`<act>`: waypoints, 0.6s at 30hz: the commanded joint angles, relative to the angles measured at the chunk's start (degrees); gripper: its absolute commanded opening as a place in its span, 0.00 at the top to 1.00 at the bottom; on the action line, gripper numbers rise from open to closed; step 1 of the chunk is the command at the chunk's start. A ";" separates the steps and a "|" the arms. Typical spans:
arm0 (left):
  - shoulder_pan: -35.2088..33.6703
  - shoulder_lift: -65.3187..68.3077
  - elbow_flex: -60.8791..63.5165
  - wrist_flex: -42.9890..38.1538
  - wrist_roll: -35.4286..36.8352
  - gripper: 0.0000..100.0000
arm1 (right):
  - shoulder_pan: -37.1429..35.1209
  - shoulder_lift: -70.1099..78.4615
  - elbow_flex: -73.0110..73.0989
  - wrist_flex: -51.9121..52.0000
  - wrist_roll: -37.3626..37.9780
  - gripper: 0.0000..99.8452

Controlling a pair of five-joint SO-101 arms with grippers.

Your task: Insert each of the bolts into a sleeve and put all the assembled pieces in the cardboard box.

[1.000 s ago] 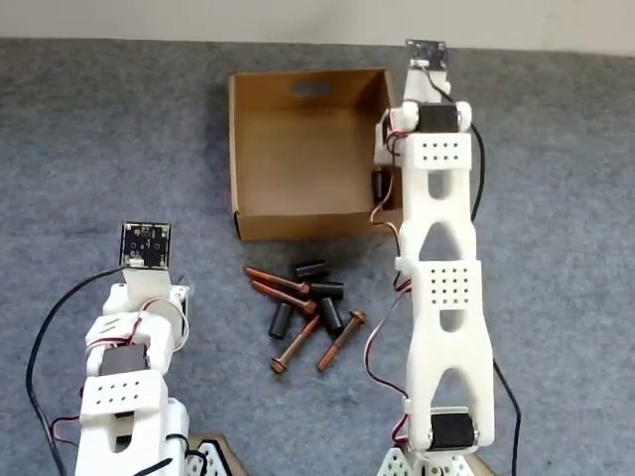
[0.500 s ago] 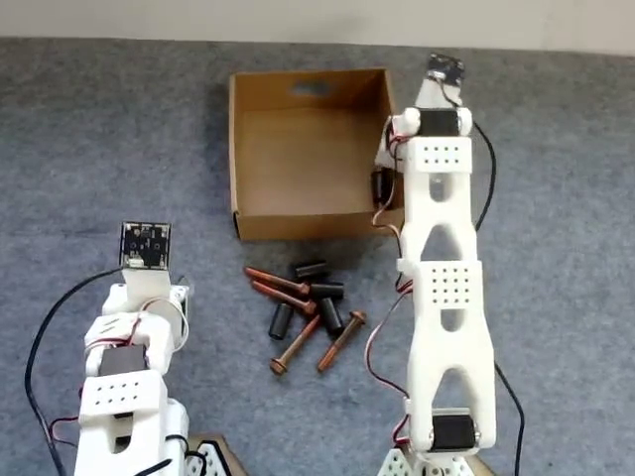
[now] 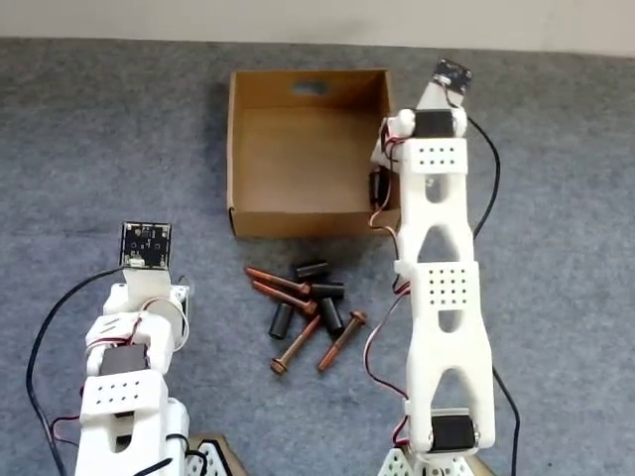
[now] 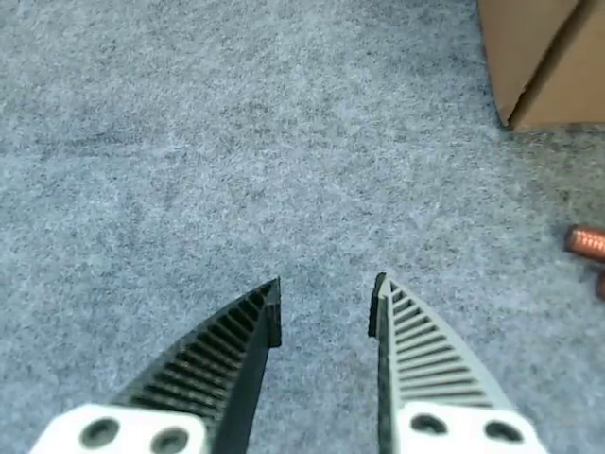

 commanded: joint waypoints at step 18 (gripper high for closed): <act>0.84 -0.04 -0.13 -0.79 -0.35 0.83 | -3.82 -2.07 -4.26 2.59 -0.79 0.87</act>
